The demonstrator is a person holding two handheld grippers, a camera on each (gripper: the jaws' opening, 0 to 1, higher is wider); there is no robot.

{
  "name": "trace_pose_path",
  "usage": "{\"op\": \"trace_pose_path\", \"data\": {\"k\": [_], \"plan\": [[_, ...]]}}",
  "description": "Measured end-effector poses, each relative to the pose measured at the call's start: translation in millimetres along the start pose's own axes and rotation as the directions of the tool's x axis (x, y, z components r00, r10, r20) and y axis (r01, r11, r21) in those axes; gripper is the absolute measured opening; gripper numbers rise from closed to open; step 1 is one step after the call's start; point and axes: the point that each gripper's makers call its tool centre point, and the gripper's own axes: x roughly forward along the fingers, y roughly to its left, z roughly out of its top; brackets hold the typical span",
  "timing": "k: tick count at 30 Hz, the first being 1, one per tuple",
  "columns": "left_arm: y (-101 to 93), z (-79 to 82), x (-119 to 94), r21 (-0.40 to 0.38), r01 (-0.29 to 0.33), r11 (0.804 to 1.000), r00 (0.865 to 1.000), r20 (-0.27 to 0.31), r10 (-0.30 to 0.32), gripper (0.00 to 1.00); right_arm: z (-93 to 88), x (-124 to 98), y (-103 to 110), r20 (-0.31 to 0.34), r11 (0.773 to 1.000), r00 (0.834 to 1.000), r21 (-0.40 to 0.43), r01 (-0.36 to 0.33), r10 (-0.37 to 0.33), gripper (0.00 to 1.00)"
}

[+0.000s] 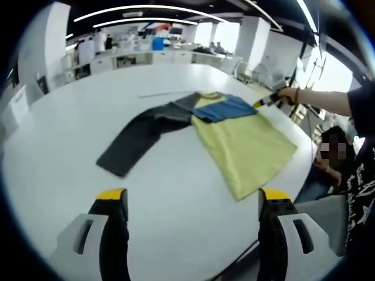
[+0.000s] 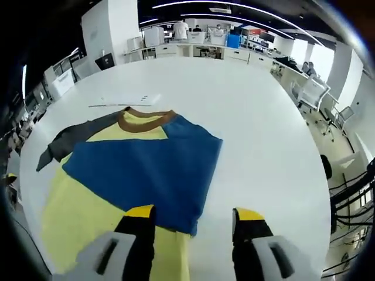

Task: Fold the garment on the visible template until the final outline fits inside the template.

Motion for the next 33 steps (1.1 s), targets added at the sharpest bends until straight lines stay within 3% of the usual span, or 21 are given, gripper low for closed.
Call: {"op": "trace_pose_path", "data": {"k": [11,15,18,33], "plan": [[0.7,5.4,0,0.008,0.003,1.000,1.000,0.012,-0.003,0.88,12.7,-28,24,0.081,0.994,0.992,-0.049,-0.095,0.099,0.80],[6.1,6.9,1,0.000,-0.011,1.000,1.000,0.020,0.011,0.88,15.1,-42,33,0.121,0.987,0.985,-0.117,-0.109,0.123,0.91],[14.1,6.6,1,-0.026,-0.033,0.999,0.999,0.027,0.034,0.86,12.8,-52,41,0.140,0.984,0.978,-0.119,-0.136,0.152,0.96],[40.7,11.1,5,-0.095,-0.102,0.990,0.993,0.052,0.107,0.79,9.5,-102,74,0.247,0.962,0.931,-0.119,-0.245,0.268,0.99]]}}
